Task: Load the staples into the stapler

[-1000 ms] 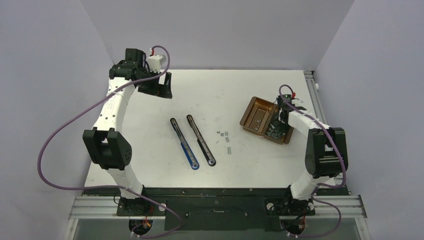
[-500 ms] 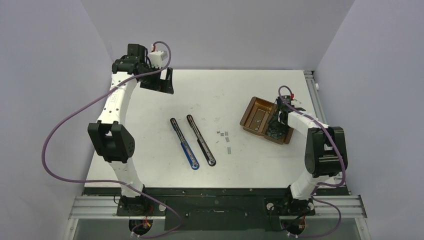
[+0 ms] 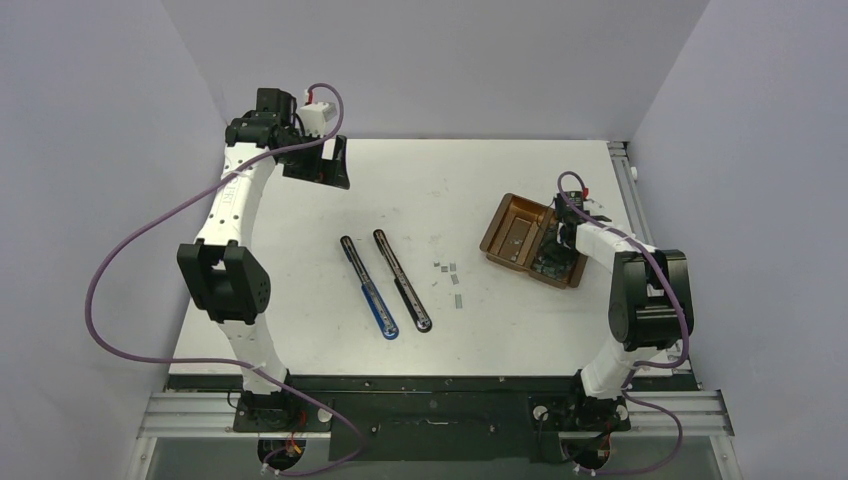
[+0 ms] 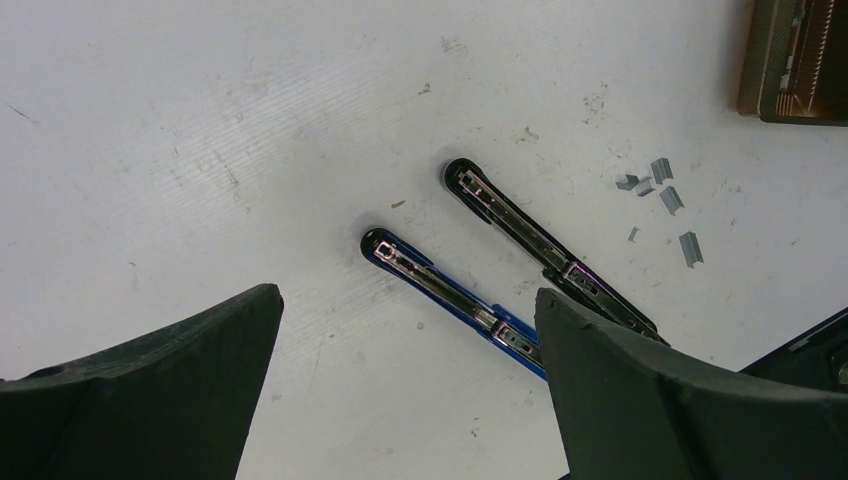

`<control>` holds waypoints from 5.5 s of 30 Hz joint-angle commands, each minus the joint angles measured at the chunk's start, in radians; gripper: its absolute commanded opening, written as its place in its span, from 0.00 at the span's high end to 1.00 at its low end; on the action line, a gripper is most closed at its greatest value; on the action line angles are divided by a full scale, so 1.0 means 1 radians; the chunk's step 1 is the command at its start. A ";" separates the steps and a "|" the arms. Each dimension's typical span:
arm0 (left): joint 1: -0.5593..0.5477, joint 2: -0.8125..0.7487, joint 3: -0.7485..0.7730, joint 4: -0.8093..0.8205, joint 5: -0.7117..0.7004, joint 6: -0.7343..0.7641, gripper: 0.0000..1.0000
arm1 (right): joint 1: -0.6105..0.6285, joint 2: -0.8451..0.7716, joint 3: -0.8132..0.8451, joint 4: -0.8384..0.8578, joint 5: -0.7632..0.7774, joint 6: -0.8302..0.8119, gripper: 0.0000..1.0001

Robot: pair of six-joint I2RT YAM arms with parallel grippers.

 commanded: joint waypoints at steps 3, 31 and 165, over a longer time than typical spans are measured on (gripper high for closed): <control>0.008 -0.031 0.025 0.004 0.032 -0.004 0.04 | -0.013 -0.020 0.004 0.005 0.025 -0.005 0.80; 0.008 -0.077 0.017 -0.004 0.041 -0.014 0.04 | 0.195 -0.348 0.002 -0.118 -0.046 0.031 0.89; -0.419 -1.150 -1.158 0.899 0.160 1.241 0.04 | 0.513 -0.295 0.122 0.749 -1.143 0.562 0.91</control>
